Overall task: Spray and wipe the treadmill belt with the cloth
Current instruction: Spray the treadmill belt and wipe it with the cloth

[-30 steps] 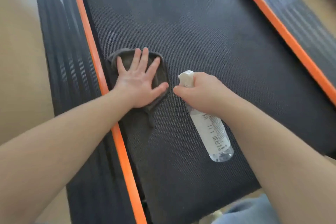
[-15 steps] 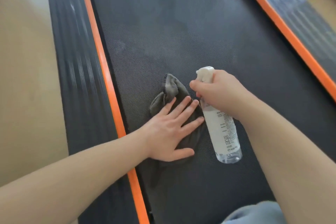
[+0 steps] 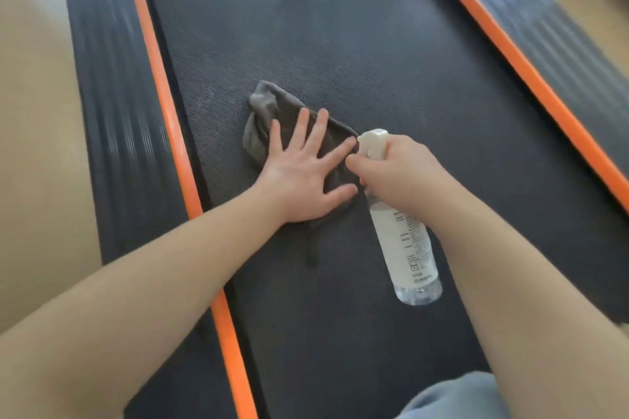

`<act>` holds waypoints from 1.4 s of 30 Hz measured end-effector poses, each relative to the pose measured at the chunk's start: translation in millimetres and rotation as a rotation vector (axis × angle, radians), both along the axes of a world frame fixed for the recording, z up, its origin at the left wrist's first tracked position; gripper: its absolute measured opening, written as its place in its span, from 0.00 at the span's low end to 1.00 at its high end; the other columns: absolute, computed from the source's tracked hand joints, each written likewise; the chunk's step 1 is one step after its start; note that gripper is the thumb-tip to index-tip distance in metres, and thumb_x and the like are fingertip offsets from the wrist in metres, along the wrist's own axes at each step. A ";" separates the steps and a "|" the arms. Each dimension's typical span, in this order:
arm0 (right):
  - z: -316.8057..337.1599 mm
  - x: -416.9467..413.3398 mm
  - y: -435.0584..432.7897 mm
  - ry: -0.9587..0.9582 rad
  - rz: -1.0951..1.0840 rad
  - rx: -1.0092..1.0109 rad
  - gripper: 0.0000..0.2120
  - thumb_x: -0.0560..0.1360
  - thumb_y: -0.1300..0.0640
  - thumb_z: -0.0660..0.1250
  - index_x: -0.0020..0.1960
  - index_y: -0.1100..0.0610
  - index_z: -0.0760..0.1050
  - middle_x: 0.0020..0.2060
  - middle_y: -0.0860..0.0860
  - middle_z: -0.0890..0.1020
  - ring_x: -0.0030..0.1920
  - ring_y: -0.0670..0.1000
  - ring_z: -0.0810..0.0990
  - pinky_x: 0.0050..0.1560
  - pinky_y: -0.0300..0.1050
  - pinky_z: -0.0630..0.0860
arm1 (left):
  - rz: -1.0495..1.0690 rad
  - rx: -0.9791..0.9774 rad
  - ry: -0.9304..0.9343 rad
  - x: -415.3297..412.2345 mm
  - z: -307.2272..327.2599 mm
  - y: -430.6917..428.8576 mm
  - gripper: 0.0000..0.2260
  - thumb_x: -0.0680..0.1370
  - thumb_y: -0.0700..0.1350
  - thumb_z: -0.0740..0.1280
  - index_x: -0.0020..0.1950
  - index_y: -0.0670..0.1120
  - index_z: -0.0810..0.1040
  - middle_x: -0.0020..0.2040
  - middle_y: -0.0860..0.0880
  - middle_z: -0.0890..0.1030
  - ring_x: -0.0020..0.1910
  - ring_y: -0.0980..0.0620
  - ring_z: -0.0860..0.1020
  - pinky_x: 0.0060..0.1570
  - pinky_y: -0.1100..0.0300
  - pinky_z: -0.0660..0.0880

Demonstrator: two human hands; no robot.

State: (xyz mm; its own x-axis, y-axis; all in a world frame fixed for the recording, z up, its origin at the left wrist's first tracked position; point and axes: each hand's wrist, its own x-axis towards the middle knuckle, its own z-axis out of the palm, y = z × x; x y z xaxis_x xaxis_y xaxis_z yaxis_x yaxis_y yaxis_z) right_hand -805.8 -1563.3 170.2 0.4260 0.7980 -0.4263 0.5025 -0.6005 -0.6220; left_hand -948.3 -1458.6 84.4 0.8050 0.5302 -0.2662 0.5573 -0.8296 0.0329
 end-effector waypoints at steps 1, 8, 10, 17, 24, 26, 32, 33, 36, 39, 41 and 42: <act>-1.1 0.1 2.2 -0.036 0.007 0.008 0.13 0.78 0.46 0.65 0.44 0.55 0.78 0.37 0.49 0.83 0.39 0.48 0.79 0.36 0.42 0.72 | -0.116 -0.028 -0.036 -14.2 1.0 -23.8 0.37 0.75 0.75 0.47 0.82 0.62 0.49 0.83 0.42 0.38 0.80 0.38 0.35 0.72 0.27 0.40; -13.1 -3.1 16.0 -0.124 0.007 0.053 0.17 0.78 0.43 0.63 0.40 0.56 0.73 0.34 0.48 0.79 0.35 0.47 0.76 0.33 0.41 0.69 | -0.429 -0.069 -0.029 -41.7 -0.7 -66.8 0.34 0.77 0.73 0.53 0.81 0.62 0.59 0.84 0.44 0.47 0.81 0.39 0.37 0.71 0.24 0.44; -13.8 -1.9 17.7 -0.125 -0.016 0.085 0.17 0.77 0.42 0.63 0.38 0.54 0.72 0.33 0.48 0.79 0.34 0.47 0.76 0.32 0.41 0.68 | -0.281 -0.065 -0.043 -18.6 -1.4 -42.6 0.35 0.77 0.72 0.52 0.82 0.59 0.56 0.84 0.44 0.44 0.81 0.40 0.36 0.70 0.24 0.48; -16.5 5.6 10.9 -0.070 -0.048 0.093 0.14 0.78 0.42 0.63 0.36 0.46 0.71 0.34 0.45 0.79 0.36 0.45 0.78 0.32 0.41 0.69 | 0.299 0.004 0.071 74.9 -5.3 64.7 0.38 0.73 0.73 0.37 0.81 0.61 0.36 0.81 0.40 0.34 0.79 0.35 0.32 0.68 0.22 0.38; -16.0 6.0 19.1 -0.064 -0.078 0.107 0.14 0.77 0.40 0.64 0.42 0.50 0.75 0.36 0.47 0.79 0.37 0.48 0.79 0.34 0.43 0.71 | -0.507 -0.138 -0.128 28.7 8.0 -43.4 0.30 0.79 0.65 0.55 0.78 0.53 0.66 0.77 0.46 0.69 0.80 0.37 0.57 0.72 0.29 0.51; -18.8 -2.3 22.2 -0.061 -0.063 0.101 0.15 0.78 0.40 0.63 0.44 0.51 0.77 0.39 0.48 0.80 0.41 0.51 0.80 0.39 0.45 0.76 | -0.479 -0.198 -0.054 34.3 20.0 -32.9 0.27 0.80 0.62 0.59 0.76 0.50 0.69 0.74 0.45 0.72 0.76 0.37 0.64 0.73 0.35 0.57; -21.6 -4.2 21.0 -0.042 -0.031 0.078 0.16 0.77 0.40 0.62 0.37 0.50 0.68 0.37 0.47 0.80 0.38 0.51 0.79 0.37 0.44 0.74 | 0.200 -0.003 0.076 76.3 1.6 80.4 0.36 0.75 0.76 0.45 0.80 0.66 0.41 0.82 0.46 0.35 0.80 0.41 0.34 0.68 0.21 0.39; -21.3 1.7 19.9 -0.061 -0.034 0.082 0.17 0.78 0.41 0.62 0.36 0.49 0.67 0.36 0.47 0.79 0.37 0.49 0.78 0.34 0.43 0.71 | 0.254 -0.011 0.058 78.4 -0.2 86.6 0.36 0.74 0.76 0.42 0.80 0.65 0.40 0.82 0.46 0.35 0.80 0.40 0.33 0.68 0.22 0.38; -15.2 19.5 19.5 -0.069 -0.135 0.102 0.17 0.80 0.44 0.61 0.35 0.51 0.69 0.36 0.48 0.79 0.39 0.51 0.78 0.38 0.45 0.70 | 0.185 0.034 0.062 78.7 0.1 64.1 0.36 0.74 0.74 0.39 0.81 0.63 0.40 0.82 0.44 0.34 0.80 0.39 0.33 0.70 0.23 0.39; -11.9 38.8 17.4 0.014 -0.366 0.159 0.15 0.78 0.43 0.64 0.42 0.54 0.78 0.38 0.48 0.82 0.40 0.48 0.80 0.37 0.42 0.71 | -0.154 -0.010 0.005 68.4 -3.6 7.6 0.37 0.74 0.71 0.44 0.81 0.61 0.42 0.82 0.45 0.35 0.80 0.40 0.32 0.70 0.23 0.40; -10.8 45.9 17.1 0.022 -0.419 0.187 0.16 0.77 0.42 0.66 0.42 0.55 0.79 0.36 0.48 0.83 0.38 0.45 0.79 0.34 0.39 0.69 | -0.372 -0.049 -0.028 60.2 -5.1 -17.5 0.36 0.76 0.69 0.49 0.82 0.60 0.45 0.83 0.47 0.38 0.80 0.41 0.32 0.70 0.24 0.37; -10.0 48.2 17.0 0.013 -0.419 0.181 0.18 0.77 0.43 0.66 0.39 0.56 0.79 0.34 0.48 0.83 0.37 0.46 0.80 0.33 0.40 0.70 | -0.436 -0.052 -0.029 59.4 -4.4 -22.9 0.35 0.77 0.69 0.50 0.82 0.61 0.47 0.84 0.48 0.39 0.80 0.41 0.33 0.71 0.25 0.36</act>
